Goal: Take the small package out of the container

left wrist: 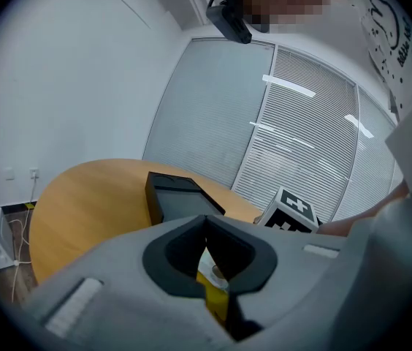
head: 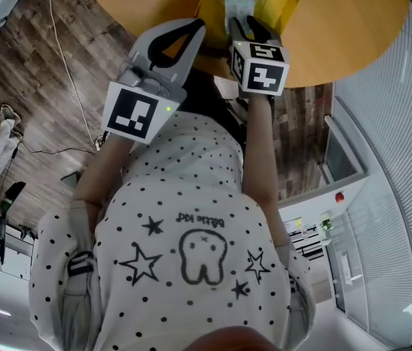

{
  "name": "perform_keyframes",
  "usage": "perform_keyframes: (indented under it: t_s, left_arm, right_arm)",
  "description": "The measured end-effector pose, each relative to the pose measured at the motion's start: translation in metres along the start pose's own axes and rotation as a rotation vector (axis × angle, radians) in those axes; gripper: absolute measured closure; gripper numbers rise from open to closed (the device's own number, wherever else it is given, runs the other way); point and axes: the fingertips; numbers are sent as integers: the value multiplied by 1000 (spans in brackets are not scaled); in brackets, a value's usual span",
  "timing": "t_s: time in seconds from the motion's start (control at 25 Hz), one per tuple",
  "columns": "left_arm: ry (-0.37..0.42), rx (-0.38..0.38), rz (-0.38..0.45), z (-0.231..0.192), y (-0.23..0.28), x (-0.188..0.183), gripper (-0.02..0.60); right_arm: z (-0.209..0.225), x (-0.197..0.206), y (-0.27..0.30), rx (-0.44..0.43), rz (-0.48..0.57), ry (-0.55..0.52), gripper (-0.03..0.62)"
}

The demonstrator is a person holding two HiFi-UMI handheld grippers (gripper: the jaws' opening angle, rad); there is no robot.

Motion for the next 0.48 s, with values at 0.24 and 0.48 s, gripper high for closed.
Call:
perform_keyframes:
  t_s: [0.24,0.48]
  left_arm:
    - [-14,-3,-8,0,-1,2,574]
    - [-20,-2,-19,-1,-3,6,574]
  right_arm:
    - [-1,2,4,5,-19,-16,468]
    - [1,2,7,30,-20,-29,496]
Point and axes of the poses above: the fingertips, and each gripper's own axes: y forward along the fingers, z to its right, x out of its underside, and after that the axes turned 2 degrees about z, right-handed
